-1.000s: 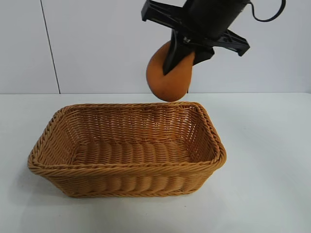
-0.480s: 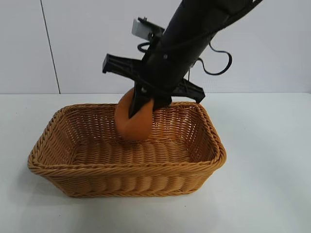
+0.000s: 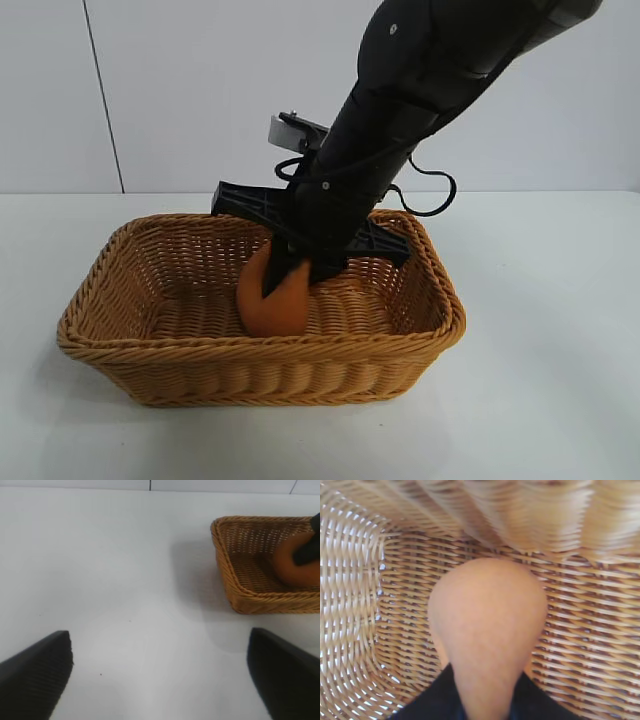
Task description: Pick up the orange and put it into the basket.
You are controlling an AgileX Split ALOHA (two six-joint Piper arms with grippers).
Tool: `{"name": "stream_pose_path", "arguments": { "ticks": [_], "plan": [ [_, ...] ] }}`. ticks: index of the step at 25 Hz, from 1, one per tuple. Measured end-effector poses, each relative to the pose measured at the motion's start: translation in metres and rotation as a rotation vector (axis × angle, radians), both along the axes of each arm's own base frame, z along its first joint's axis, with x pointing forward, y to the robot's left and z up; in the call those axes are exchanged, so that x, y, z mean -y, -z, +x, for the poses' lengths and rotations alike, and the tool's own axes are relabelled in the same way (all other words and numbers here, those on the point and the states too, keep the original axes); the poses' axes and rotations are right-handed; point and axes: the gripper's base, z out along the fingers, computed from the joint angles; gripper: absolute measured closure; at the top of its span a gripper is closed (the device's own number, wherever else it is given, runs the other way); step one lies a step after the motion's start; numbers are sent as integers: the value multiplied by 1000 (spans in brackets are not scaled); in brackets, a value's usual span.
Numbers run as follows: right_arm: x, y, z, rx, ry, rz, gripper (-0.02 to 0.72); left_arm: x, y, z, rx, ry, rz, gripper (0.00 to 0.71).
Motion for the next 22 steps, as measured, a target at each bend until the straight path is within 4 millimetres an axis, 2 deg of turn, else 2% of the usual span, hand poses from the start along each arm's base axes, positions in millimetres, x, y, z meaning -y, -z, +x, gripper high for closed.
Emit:
{"name": "stream_pose_path", "arguments": {
  "ticks": [3, 5, 8, 13, 22],
  "plan": [
    [-1, -3, 0, -11, -14, -8, 136, 0, 0, 0, 0, 0, 0, 37],
    [-3, -11, 2, -23, -45, -23, 63, 0, 0, 0, 0, 0, 0, 37],
    [-7, -29, 7, -27, -99, -52, 29, 0, 0, 0, 0, 0, 0, 37],
    [-7, -65, 14, -26, -186, -153, 22, 0, 0, 0, 0, 0, 0, 37],
    [7, -101, 24, 12, -202, -340, 21, 0, 0, 0, 0, 0, 0, 37]
  ]
}}
